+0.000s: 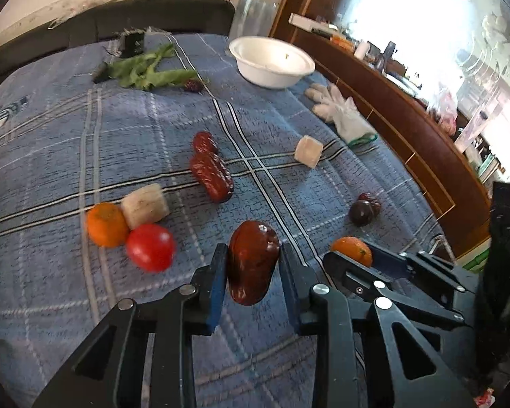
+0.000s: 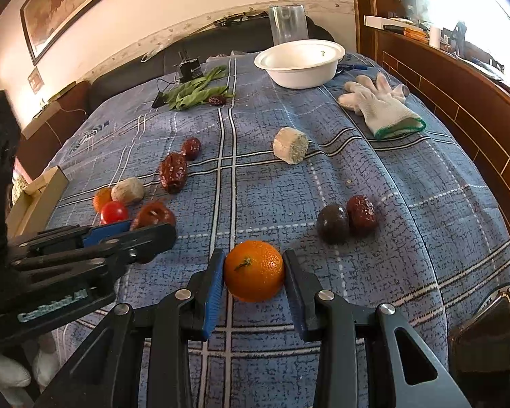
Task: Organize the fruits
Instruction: 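Carry the date and orange into the box and open both tools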
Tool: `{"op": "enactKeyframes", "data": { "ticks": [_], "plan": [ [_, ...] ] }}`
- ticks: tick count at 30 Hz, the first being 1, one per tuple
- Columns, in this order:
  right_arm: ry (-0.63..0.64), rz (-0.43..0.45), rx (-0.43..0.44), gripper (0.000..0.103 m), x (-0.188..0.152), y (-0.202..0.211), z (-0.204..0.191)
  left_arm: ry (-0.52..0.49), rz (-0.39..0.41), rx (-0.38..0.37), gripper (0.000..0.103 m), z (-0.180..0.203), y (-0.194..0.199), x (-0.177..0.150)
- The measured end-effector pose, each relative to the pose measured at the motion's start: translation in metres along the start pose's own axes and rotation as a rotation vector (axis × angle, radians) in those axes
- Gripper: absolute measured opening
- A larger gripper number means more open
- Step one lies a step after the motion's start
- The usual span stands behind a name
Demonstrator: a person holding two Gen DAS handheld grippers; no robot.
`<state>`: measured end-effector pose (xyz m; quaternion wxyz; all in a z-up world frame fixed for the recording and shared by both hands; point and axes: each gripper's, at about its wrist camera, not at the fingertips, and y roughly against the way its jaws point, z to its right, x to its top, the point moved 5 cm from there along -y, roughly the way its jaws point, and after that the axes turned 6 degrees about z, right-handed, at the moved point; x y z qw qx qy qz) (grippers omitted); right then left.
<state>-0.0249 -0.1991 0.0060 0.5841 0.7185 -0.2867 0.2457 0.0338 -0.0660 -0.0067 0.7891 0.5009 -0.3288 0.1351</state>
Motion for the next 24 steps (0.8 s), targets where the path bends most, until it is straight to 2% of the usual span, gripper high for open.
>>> {"op": "enactKeyframes", "data": {
  "ticks": [3,6,8,11,16,20,24],
  "plan": [
    [0.009,0.012,0.023,0.037,-0.001,0.011,-0.010,0.041,0.041,-0.012,0.029,-0.010,0.029,-0.001],
    [0.037,0.019,0.048,0.037,0.001,0.021,-0.028,0.085,0.093,0.019,0.029,-0.032,0.065,-0.004],
    [0.064,0.023,0.082,0.037,0.003,0.027,-0.048,0.115,0.129,0.067,0.029,-0.052,0.089,-0.007],
    [0.122,0.030,0.152,0.037,0.007,0.036,-0.086,0.173,0.178,0.178,0.029,-0.098,0.127,-0.015],
    [0.238,0.015,0.317,0.037,0.012,0.043,-0.178,0.320,0.232,0.414,0.029,-0.195,0.189,-0.040],
    [0.331,-0.008,0.435,0.038,0.010,0.040,-0.254,0.409,0.217,0.503,0.029,-0.248,0.215,-0.060],
    [0.436,-0.042,0.475,0.038,-0.002,0.020,-0.320,0.474,0.179,0.545,0.029,-0.288,0.220,-0.076]
  ]
}}
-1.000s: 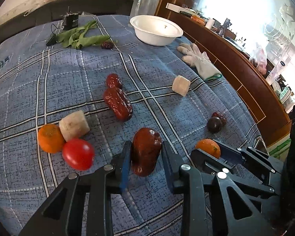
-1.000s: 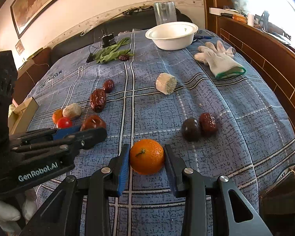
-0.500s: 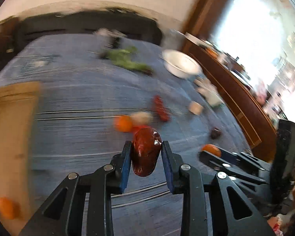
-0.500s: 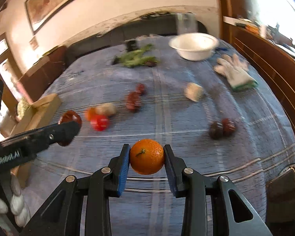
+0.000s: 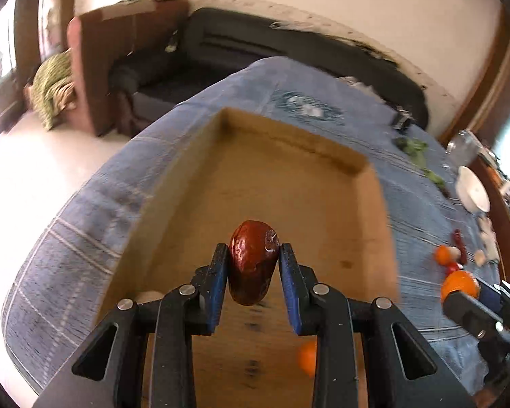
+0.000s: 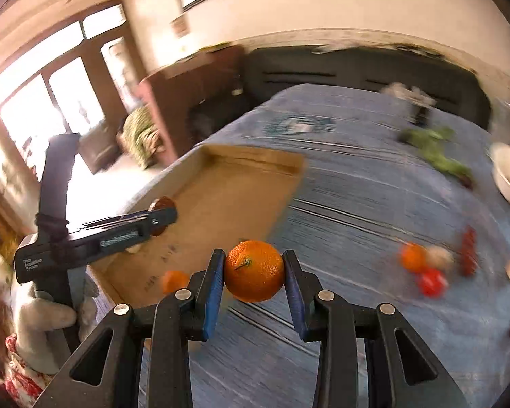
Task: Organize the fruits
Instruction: 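Carry the date and orange into the box and open both tools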
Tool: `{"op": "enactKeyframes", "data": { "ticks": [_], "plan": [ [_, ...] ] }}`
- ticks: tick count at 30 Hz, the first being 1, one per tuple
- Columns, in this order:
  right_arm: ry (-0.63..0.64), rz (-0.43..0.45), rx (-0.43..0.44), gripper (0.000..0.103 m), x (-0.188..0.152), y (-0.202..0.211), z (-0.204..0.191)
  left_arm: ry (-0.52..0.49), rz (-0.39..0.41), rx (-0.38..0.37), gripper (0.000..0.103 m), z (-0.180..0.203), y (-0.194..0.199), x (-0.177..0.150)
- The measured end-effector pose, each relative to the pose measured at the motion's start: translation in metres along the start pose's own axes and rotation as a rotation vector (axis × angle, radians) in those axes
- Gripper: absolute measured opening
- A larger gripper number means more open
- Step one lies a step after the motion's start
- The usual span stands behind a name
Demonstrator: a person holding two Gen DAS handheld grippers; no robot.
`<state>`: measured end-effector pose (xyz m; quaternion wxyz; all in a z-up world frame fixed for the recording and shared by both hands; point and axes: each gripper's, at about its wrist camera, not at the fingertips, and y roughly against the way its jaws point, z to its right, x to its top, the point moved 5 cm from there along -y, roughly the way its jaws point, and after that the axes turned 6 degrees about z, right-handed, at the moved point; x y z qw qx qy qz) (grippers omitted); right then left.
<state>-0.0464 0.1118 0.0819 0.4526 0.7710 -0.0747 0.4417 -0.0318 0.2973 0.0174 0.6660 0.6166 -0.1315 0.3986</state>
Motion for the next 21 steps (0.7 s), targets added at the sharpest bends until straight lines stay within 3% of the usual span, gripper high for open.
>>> {"op": "enactKeyframes", "data": {
  "ticks": [9,15,18,21],
  "plan": [
    [0.028,-0.152,0.031,0.038,-0.008,-0.091,-0.036,-0.004,-0.047,0.047,0.029,-0.029,-0.018,-0.012],
    [0.058,-0.179,0.014,0.039,-0.017,-0.105,-0.041,0.017,-0.027,0.043,0.031,-0.027,-0.012,-0.009],
    [0.075,-0.174,0.000,0.040,-0.016,-0.106,-0.045,0.057,-0.020,0.033,0.042,-0.031,-0.005,-0.007],
    [0.079,-0.140,-0.005,0.049,-0.009,-0.093,-0.047,0.090,0.004,0.029,0.044,-0.034,0.008,-0.003]
  ]
}}
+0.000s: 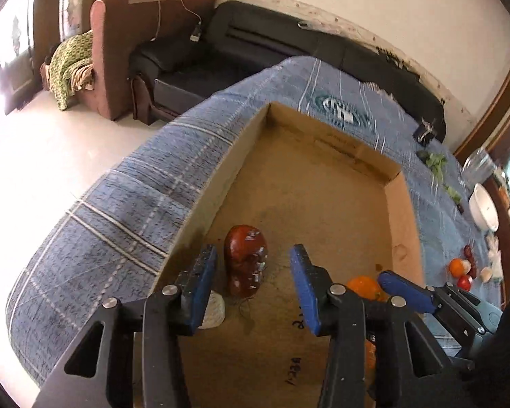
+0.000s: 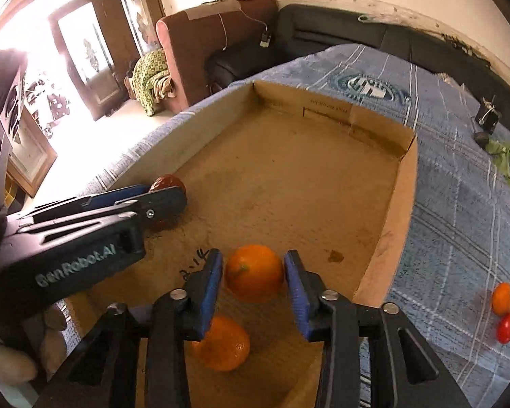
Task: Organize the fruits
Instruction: 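Carry the date and orange into the box and open both tools, then grasp the red tomato with the left tool while the right tool grasps a dark plum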
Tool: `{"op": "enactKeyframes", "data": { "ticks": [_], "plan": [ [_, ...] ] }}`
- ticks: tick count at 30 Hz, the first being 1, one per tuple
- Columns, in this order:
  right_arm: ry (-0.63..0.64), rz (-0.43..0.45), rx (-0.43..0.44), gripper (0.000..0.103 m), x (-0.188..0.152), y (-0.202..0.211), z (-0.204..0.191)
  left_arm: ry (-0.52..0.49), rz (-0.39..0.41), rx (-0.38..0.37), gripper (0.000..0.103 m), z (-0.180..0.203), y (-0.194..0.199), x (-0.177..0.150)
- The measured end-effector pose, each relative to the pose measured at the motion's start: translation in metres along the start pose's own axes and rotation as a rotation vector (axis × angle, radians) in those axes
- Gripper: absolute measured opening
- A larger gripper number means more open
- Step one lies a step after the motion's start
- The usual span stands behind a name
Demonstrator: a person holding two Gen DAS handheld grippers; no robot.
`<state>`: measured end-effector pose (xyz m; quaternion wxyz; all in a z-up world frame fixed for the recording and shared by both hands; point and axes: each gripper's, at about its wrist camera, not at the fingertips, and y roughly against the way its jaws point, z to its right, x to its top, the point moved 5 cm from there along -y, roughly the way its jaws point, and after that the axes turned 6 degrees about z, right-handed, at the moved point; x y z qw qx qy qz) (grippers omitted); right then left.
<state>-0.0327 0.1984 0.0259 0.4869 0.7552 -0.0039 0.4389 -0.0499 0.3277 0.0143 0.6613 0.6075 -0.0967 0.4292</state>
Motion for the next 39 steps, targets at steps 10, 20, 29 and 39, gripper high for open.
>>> {"op": "enactKeyframes", "data": {
  "ticks": [10,20,29,39],
  "plan": [
    [-0.142,0.130,-0.021,0.066,-0.015,0.074,0.051,0.014,0.124,-0.066,0.060,0.026,0.058,0.008],
    [-0.366,0.179,-0.247,0.070,-0.101,0.171,0.187,-0.169,0.096,-0.198,0.067,0.122,0.066,-0.013],
    [-0.541,0.183,-0.446,0.070,-0.165,0.225,0.284,-0.339,-0.032,-0.308,0.067,0.214,0.033,-0.060],
    [-0.578,0.158,-0.577,0.070,-0.173,0.212,0.339,-0.444,-0.144,-0.385,0.067,0.278,-0.005,-0.102]
  ]
}}
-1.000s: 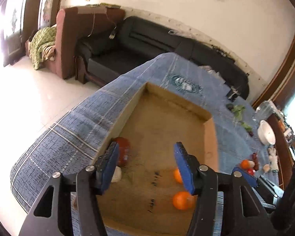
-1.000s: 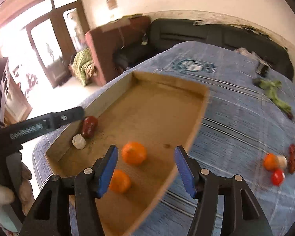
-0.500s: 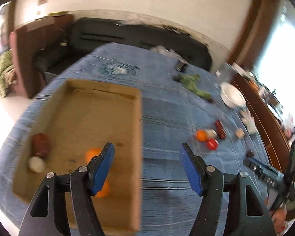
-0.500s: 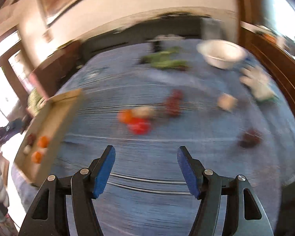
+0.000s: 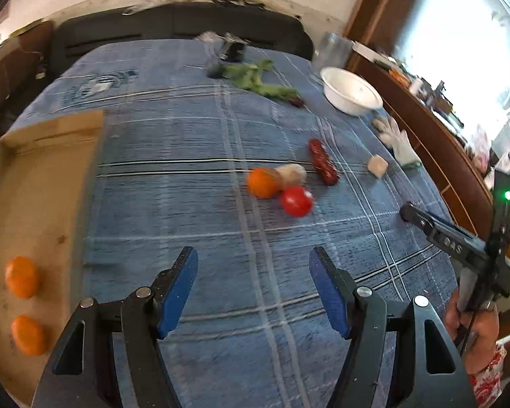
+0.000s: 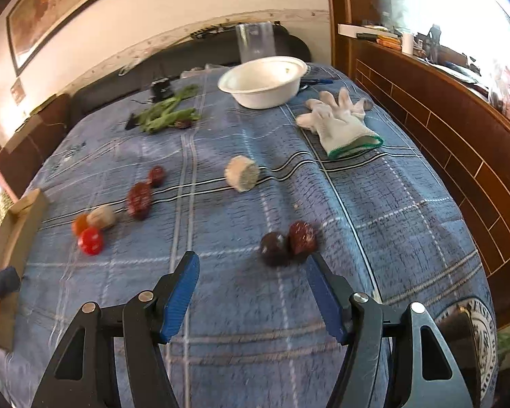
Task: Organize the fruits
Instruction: 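Grasp the red tomato with the left tool while the right tool grasps a dark plum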
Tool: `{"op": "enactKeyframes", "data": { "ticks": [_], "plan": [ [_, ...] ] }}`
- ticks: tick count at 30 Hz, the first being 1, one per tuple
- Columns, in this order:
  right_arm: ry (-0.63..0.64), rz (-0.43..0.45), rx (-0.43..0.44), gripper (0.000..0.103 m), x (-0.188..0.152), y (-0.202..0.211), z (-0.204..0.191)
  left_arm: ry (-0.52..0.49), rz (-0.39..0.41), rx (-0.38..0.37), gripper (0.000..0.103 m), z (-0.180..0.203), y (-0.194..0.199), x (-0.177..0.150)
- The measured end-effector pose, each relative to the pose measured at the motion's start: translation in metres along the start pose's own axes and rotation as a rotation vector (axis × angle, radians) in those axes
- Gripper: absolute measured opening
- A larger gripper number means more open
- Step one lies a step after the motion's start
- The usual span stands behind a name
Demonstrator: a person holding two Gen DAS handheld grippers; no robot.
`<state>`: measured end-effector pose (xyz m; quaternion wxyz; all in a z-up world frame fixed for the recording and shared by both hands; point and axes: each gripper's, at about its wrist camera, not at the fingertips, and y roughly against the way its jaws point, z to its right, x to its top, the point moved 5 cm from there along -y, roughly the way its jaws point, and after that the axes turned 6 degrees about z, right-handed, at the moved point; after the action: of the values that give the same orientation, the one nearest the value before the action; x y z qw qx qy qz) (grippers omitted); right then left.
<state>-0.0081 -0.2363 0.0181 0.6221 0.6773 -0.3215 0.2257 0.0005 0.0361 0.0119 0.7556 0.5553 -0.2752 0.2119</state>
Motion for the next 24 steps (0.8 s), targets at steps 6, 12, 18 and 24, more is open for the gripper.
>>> {"op": "enactKeyframes", "data": {
  "ticks": [6,12,18,24],
  "plan": [
    [0.025,0.000,-0.043,0.070,0.008,-0.017,0.001,-0.033,-0.013,-0.037,0.054,0.025,-0.040,0.015],
    [0.017,-0.035,-0.052,0.053,0.002,-0.026,0.008,-0.064,-0.053,-0.030,0.049,0.040,-0.080,0.024],
    [0.020,-0.025,0.021,0.033,-0.003,-0.022,0.003,-0.137,-0.010,0.019,0.028,0.049,-0.089,0.024],
    [0.022,-0.014,0.056,0.023,-0.003,-0.021,-0.003,-0.103,-0.003,0.002,0.028,0.041,-0.080,0.024]
  ]
}}
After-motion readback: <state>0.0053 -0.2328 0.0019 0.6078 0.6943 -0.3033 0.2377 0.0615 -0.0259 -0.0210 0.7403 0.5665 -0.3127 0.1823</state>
